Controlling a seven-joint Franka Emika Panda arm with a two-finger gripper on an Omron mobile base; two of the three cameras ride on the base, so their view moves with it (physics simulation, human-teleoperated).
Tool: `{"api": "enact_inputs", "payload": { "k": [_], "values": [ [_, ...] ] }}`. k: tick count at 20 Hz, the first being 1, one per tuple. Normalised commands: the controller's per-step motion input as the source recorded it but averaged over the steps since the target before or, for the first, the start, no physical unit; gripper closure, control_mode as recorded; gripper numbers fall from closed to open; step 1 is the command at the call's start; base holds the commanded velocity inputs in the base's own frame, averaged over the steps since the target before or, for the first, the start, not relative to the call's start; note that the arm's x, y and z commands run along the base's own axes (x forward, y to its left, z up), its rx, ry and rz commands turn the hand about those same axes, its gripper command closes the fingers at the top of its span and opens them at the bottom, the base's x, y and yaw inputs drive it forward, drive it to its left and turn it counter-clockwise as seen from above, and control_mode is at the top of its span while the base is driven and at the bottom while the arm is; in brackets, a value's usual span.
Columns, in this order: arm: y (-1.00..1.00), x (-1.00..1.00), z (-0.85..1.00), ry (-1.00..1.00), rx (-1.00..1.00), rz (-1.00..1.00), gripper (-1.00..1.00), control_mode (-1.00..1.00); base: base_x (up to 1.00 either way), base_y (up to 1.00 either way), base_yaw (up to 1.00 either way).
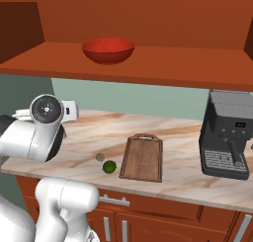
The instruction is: Open the cabinet. Place the bowl and condiment on the counter. Then place the lime and garlic on the cutting board.
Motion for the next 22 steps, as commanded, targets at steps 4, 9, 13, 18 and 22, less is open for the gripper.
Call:
{"api": "enact_inputs", "payload": {
  "k": [4, 9, 13, 18, 22],
  "values": [
    [-0.12, -0.33, 0.33, -0.08, -0.05, 0.0, -1.0, -1.0, 0.0, 0.0, 0.0],
    [-0.11, -0.21, 0.34, -0.05, -0.05, 0.0, -1.0, -1.0, 0.0, 0.0, 0.0],
    [-0.11, -0.12, 0.37, -0.03, -0.05, 0.0, -1.0, -1.0, 0.0, 0.0, 0.0],
    [-0.16, -0.04, 0.24, 0.0, -0.05, -0.04, -1.0, -1.0, 0.0, 0.0, 0.0],
    [-0.19, -0.02, 0.11, 0.0, -0.02, -0.07, -1.0, -1.0, 0.0, 0.0, 0.0]
  ]
}}
